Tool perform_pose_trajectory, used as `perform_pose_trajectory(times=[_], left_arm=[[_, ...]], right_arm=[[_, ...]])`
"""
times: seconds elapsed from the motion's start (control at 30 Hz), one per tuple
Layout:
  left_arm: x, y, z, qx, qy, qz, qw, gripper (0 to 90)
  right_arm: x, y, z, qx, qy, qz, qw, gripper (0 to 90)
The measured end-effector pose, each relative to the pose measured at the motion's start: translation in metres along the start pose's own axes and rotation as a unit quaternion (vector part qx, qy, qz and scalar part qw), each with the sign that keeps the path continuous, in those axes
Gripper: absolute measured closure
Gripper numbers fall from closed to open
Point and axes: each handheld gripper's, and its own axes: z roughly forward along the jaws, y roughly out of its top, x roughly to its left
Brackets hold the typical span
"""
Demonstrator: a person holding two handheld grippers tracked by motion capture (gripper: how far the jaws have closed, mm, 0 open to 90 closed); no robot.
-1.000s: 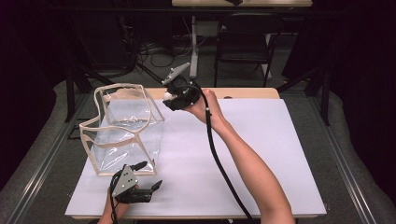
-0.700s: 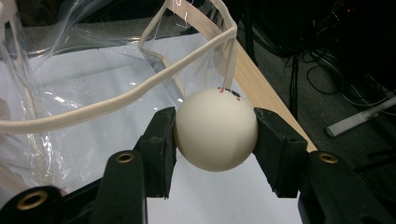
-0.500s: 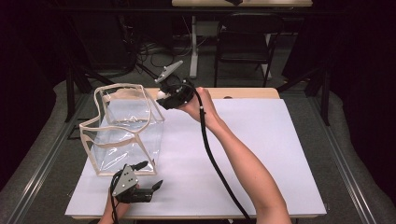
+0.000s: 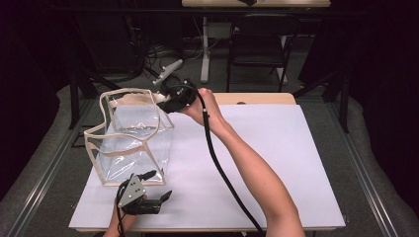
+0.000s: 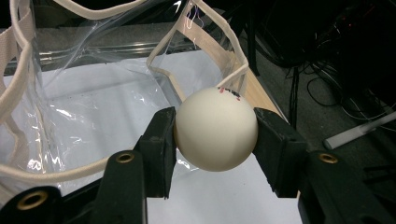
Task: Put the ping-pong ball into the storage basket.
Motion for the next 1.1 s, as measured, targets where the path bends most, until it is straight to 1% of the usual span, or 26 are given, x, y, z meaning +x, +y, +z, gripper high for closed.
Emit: perform_pose_trajectory(times=[0.1, 0.2, 0.3, 0.37, 0.4, 0.57, 0.83, 0.87, 0.93, 1.0, 1.03, 1.1], left_arm=[[0.000, 0.000, 0.000, 0.000, 0.000, -0.002, 1.0000, 15.9], [0.000, 0.000, -0.001, -0.005, 0.001, -0.004, 1.0000, 15.9], [-0.001, 0.000, -0.002, -0.004, 0.002, -0.003, 1.0000, 15.9], [-0.001, 0.000, -0.002, -0.004, 0.003, -0.003, 1.0000, 15.9], [-0.001, 0.000, -0.002, -0.005, 0.004, -0.005, 1.0000, 15.9], [0.000, 0.000, -0.001, -0.004, 0.001, -0.005, 1.0000, 15.9], [0.001, 0.000, -0.002, -0.006, 0.002, -0.006, 1.0000, 15.9], [0.001, 0.000, -0.002, -0.005, 0.002, -0.006, 1.0000, 15.9], [0.001, 0.000, -0.002, -0.005, 0.002, -0.006, 1.0000, 15.9], [0.001, 0.000, -0.002, -0.006, 0.001, -0.005, 1.0000, 15.9], [0.000, 0.000, -0.002, -0.006, 0.000, -0.004, 1.0000, 15.9], [0.000, 0.000, -0.001, -0.006, -0.001, -0.004, 1.0000, 15.9]], right_arm=[[0.000, 0.004, -0.001, -0.004, 0.002, 0.002, 1.0000, 51.1], [0.001, 0.008, -0.001, 0.001, -0.002, -0.001, 1.0000, 51.1], [0.003, 0.010, 0.000, -0.004, 0.004, -0.001, 1.0000, 51.1], [0.005, 0.011, 0.001, -0.001, 0.006, -0.001, 1.0000, 51.1], [0.008, 0.012, 0.004, 0.005, 0.004, -0.009, 0.9999, 51.1], [0.010, 0.015, 0.005, 0.006, 0.006, -0.012, 0.9999, 51.0], [0.013, 0.017, 0.017, 0.018, 0.016, -0.017, 0.9996, 51.1], [0.014, 0.018, 0.020, 0.023, 0.019, -0.019, 0.9994, 51.0], [0.015, 0.018, 0.021, 0.025, 0.019, -0.018, 0.9993, 51.1], [0.016, 0.019, 0.023, 0.025, 0.025, -0.016, 0.9992, 51.1], [0.018, 0.019, 0.025, 0.030, 0.027, -0.019, 0.9990, 51.1], [0.018, 0.020, 0.026, 0.032, 0.027, -0.022, 0.9989, 51.1]])
